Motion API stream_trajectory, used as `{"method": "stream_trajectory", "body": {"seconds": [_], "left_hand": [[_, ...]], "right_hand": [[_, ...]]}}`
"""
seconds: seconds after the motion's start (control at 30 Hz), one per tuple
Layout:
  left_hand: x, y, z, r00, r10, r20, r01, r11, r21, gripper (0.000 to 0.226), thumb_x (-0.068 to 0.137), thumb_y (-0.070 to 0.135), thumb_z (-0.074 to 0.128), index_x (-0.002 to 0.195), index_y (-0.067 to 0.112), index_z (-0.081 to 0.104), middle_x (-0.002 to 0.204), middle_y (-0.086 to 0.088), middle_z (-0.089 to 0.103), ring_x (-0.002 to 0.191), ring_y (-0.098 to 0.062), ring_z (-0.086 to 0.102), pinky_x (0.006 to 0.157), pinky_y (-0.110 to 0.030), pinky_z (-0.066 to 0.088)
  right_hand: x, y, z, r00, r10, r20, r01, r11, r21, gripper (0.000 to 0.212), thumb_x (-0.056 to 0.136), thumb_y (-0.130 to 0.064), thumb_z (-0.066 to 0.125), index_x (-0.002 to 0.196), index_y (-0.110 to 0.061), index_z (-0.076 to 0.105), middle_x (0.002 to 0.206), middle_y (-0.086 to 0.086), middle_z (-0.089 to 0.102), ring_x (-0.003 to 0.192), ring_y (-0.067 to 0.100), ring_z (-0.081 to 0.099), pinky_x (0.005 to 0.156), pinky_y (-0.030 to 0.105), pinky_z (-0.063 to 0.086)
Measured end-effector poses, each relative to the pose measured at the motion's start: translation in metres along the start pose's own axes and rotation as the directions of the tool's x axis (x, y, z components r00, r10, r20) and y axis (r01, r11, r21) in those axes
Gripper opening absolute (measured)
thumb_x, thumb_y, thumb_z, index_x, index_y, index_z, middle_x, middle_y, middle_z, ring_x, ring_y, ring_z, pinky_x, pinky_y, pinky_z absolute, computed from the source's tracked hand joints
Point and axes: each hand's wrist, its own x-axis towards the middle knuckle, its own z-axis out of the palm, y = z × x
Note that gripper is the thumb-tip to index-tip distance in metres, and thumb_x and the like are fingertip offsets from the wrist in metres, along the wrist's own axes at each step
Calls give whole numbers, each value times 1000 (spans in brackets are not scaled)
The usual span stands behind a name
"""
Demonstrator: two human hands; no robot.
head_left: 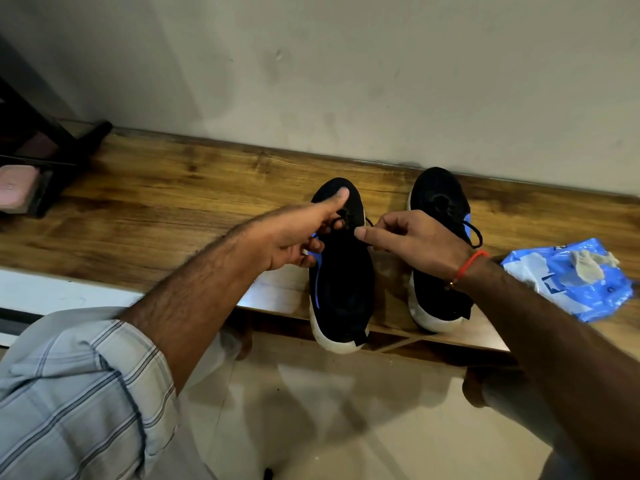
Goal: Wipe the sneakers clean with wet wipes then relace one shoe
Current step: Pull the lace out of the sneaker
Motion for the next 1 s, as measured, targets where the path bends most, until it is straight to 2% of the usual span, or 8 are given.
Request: {"method": "stream_trajectory", "body": {"seconds": [0.23,0.37,0.5,0.67,0.8,0.9,0.97,1.0], "left_hand": [[0,5,-3,996,68,49,-53,966,-253,59,89,79,44,70,24,52,77,5,47,53,-9,27,50,-24,29],[-2,10,-10,988,148,35,-127,927,-353,54,87,77,52,70,25,54,85,5,57,51,-9,27,52,-25,26],[-5,15,-16,967,250,44,-211,888,-408,53,90,74,51,87,23,64,80,5,57,47,-8,26,51,-25,23],[-7,17,-20,935,350,-64,-323,760,-564,38,94,61,56,94,24,65,76,9,56,47,-6,24,52,-23,21],[-5,18,-28,901,381,-208,-406,572,-713,22,96,50,62,94,28,60,77,11,58,48,-6,25,53,-23,21],[1,18,-37,879,303,-369,-476,490,-730,17,95,42,66,96,26,58,80,12,62,48,-5,30,52,-22,24],[5,15,-44,865,204,-459,-494,512,-703,24,93,39,70,106,21,63,88,12,68,51,-4,42,49,-20,31],[7,13,-45,848,154,-507,-501,547,-671,33,91,38,72,118,21,62,96,11,70,57,-4,51,49,-20,36]], "right_hand": [[3,2,-9,992,-11,-123,-1,995,-96,60,84,-67,60,75,-8,68,57,-3,51,54,8,46,58,27,41],[1,2,-14,998,-15,-63,2,979,-202,47,83,-62,64,67,-19,65,59,-6,58,53,3,52,58,23,45],[1,3,-13,1000,-6,-1,6,963,-268,43,85,-59,64,66,-20,64,59,-5,60,54,4,54,58,24,47],[2,3,-18,1000,2,-22,-7,974,-228,45,84,-60,65,69,-17,64,56,-8,52,48,-1,48,51,15,38],[2,2,-20,1000,5,12,-2,954,-301,51,82,-61,65,67,-12,61,52,-8,49,44,1,46,48,16,36],[0,-3,-20,1000,1,11,0,995,-99,52,82,-56,70,58,-13,54,52,-3,41,49,7,41,51,23,38],[-4,-11,-21,999,-32,-15,35,957,289,42,84,-42,74,55,-17,58,60,2,48,64,16,51,69,33,49],[-5,-14,-22,998,-46,-38,59,865,498,37,85,-35,73,55,-19,60,64,4,52,70,20,54,76,37,51]]}}
